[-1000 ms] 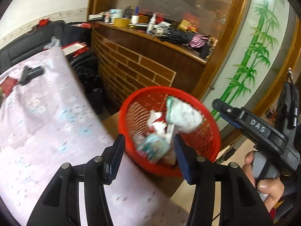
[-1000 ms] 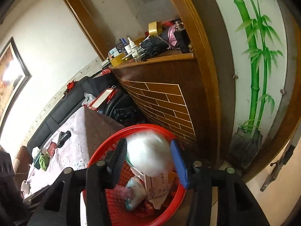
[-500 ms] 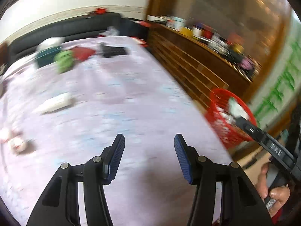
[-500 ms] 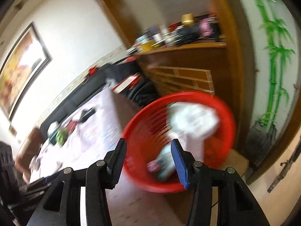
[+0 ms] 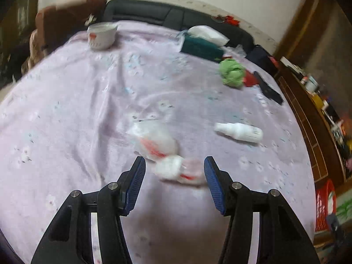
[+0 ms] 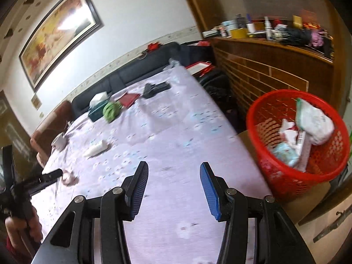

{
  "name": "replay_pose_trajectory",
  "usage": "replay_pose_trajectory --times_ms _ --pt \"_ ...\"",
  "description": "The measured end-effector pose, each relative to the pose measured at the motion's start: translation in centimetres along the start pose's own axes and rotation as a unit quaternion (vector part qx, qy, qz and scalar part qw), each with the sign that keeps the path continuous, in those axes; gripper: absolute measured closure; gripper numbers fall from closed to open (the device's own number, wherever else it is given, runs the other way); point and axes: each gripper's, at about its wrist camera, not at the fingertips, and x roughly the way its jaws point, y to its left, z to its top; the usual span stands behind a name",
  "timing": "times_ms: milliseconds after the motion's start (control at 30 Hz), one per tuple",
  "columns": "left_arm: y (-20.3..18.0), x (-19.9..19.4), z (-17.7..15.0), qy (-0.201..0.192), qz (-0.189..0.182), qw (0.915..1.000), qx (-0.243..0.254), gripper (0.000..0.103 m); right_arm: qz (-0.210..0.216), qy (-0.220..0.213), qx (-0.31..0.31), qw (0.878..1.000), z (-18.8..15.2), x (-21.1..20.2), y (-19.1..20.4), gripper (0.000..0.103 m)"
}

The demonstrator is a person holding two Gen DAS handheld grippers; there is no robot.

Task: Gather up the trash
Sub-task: 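Return both grippers to the bed, then grasp the white plastic bags with the left gripper while the right grasps the white spray bottle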

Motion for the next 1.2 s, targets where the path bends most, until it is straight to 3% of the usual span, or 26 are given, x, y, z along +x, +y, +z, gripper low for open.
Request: replay_pose_trajectory --times_ms 100,300,433,533,667,767,800,1067,1200 --pt "0.2 2.3 0.5 0.017 -0.003 0.9999 0.003 0.049 0.008 0.011 -0.011 1.000 -0.2 0.7 1.7 0.050" --pt "-0.7 3.3 0.4 -0.003 -0.025 0.9995 0.021 0.050 0.017 0.026 -0.043 0.999 -0.1 1.2 4.9 0.050" --pt "-0.7 4.6 0.5 0.004 -0.072 0.9972 0.018 0.050 0.029 0.039 -0.055 0.997 0.8 1.8 6.7 0.050" --pt "-0.9 5.1 0.9 0.006 -0.082 0.9965 0.017 0.051 0.047 0.054 -0.071 0.995 1.8 3.1 8.8 0.050" --pt "-1.1 5.3 1.0 -0.003 -0.077 0.9968 0.023 0.055 0.068 0.087 -0.089 0.990 3.5 6.9 12.0 0.050" --pt "-0.8 5.2 0.8 -0.009 -0.072 0.9971 0.022 0.075 0.088 0.115 -0.091 0.985 4.6 10.7 14.3 0.050" --pt "-0.6 5.2 0.8 -0.008 -0.067 0.9975 0.020 0.077 0.092 0.121 -0.090 0.984 4.9 11.9 15.0 0.050" --pt "0.3 4.8 0.8 -0.017 -0.053 0.9984 0.009 0.077 0.093 0.132 -0.109 0.981 6.5 21.2 20.4 0.051" --pt "0.3 4.6 0.6 -0.018 -0.048 0.9986 0.016 0.077 0.089 0.158 -0.118 0.976 6.8 25.5 22.0 0.055"
